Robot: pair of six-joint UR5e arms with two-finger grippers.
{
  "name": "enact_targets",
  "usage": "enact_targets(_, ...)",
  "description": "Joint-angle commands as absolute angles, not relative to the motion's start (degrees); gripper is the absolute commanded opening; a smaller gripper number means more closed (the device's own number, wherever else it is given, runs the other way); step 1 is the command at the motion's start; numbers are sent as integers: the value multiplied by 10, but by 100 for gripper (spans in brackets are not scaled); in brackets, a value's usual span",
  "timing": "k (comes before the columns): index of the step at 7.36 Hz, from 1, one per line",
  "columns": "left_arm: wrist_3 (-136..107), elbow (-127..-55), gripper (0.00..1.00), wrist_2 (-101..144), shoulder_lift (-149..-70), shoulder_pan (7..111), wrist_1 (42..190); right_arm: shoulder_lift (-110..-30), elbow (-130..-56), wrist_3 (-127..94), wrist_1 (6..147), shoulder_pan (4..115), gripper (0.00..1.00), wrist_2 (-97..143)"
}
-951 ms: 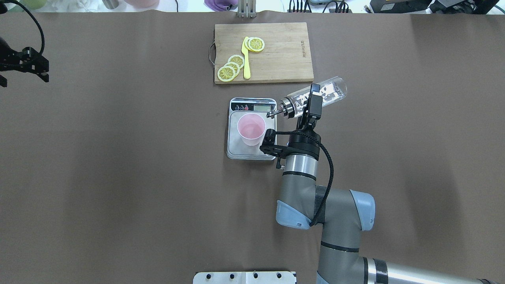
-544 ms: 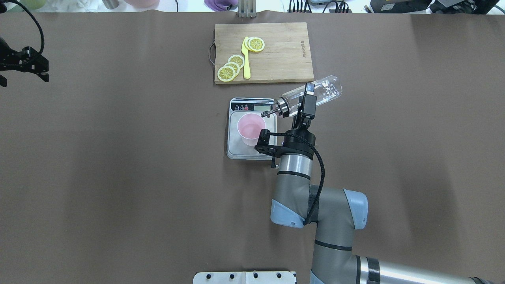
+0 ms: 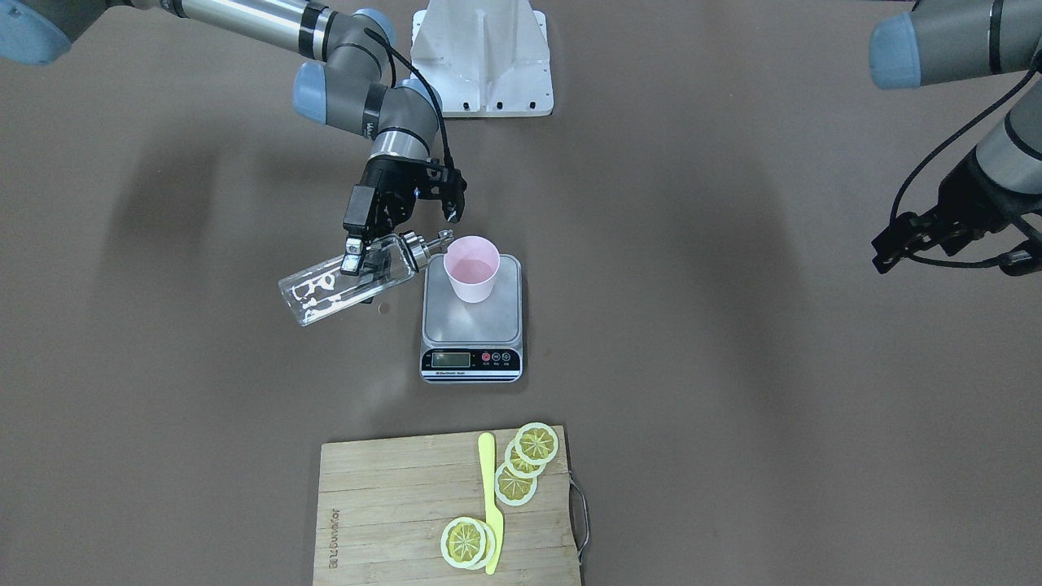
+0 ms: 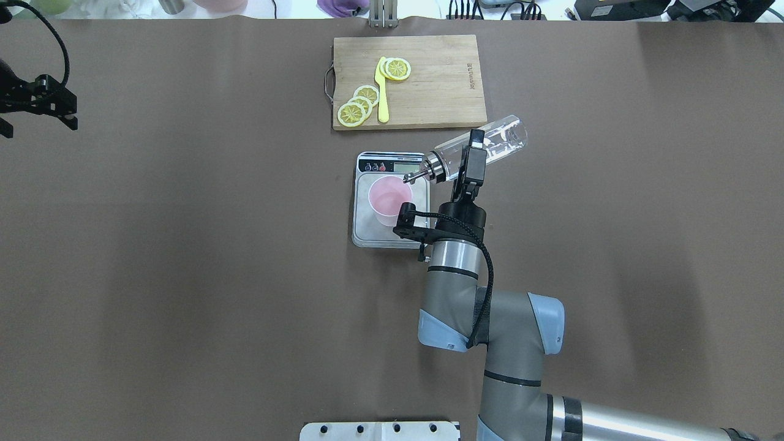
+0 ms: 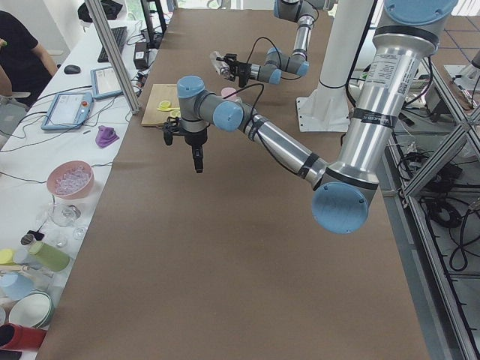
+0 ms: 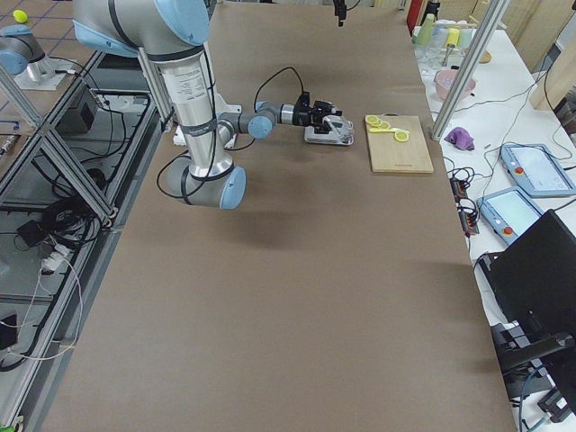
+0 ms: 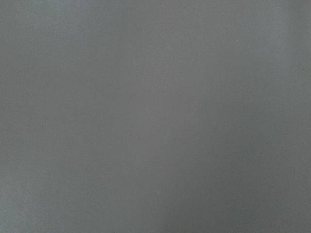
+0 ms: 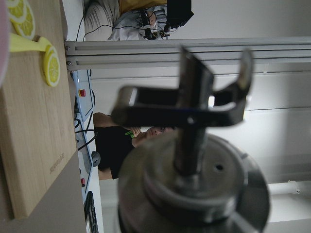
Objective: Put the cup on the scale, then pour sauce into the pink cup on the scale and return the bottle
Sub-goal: 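Tilt the sauce bottle with the right gripper, spout over the pink cup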
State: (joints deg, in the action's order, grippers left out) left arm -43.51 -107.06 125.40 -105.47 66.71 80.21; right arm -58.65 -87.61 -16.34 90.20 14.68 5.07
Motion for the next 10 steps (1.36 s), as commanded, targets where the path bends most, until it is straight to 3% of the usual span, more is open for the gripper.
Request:
enact_targets(1,-435,-1070,98,1255,-1055,667,802,-586,-867,-163,903,147,0,28)
enact_targets(10,-435,-1064,98,1255,-1056,669,803,-580,-850,-145,902,144,0,-27)
